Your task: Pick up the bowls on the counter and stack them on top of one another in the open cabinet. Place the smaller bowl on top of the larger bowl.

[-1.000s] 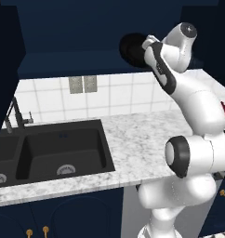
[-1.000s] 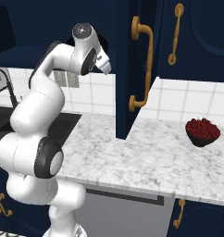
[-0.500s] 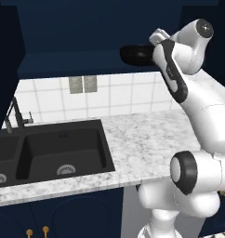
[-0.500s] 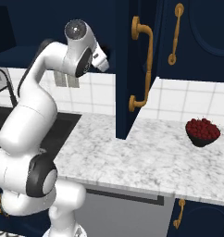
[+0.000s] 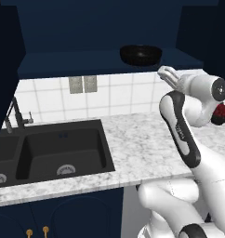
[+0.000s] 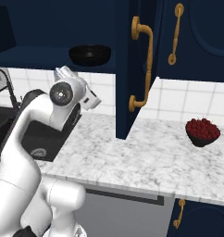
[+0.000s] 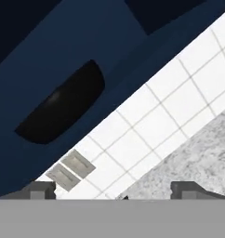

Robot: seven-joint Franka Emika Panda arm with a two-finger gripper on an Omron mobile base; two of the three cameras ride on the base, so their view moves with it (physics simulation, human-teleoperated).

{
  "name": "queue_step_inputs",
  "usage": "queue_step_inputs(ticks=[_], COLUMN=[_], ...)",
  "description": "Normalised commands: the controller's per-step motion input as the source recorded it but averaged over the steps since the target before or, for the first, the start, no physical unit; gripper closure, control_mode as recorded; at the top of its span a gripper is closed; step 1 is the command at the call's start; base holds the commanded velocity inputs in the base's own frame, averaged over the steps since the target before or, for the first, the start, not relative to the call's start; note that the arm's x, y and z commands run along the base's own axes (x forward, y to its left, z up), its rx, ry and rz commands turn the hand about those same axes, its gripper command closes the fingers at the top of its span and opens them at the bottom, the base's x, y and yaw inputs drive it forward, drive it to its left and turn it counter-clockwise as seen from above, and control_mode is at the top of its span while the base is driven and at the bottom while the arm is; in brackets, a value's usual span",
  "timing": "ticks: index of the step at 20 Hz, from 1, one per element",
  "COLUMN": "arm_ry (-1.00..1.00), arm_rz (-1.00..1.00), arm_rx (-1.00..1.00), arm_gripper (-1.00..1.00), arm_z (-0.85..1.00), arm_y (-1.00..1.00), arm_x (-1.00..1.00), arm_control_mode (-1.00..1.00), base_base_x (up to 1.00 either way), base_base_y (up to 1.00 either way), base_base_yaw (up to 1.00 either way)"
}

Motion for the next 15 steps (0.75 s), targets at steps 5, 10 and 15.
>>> queue_step_inputs(ticks=[5, 10, 15], arm_ry=[0.0, 0.03, -0.08], arm_rz=[0.0, 0.0, 0.02], arm_rx=[-0.33, 0.03, 0.02], arm_gripper=[-1.0, -1.0, -1.0], arm_z=[-1.0, -0.14, 0.0], arm_y=[0.64, 0.07, -0.01], arm_x=[-1.0, -0.2, -0.19], arm_control_mode=[-1.0, -1.0, -1.0], base_base_x=[0.0, 0.0, 0.0], base_base_y=[0.0, 0.0, 0.0], base_base_yaw=[0.0, 0.0, 0.0])
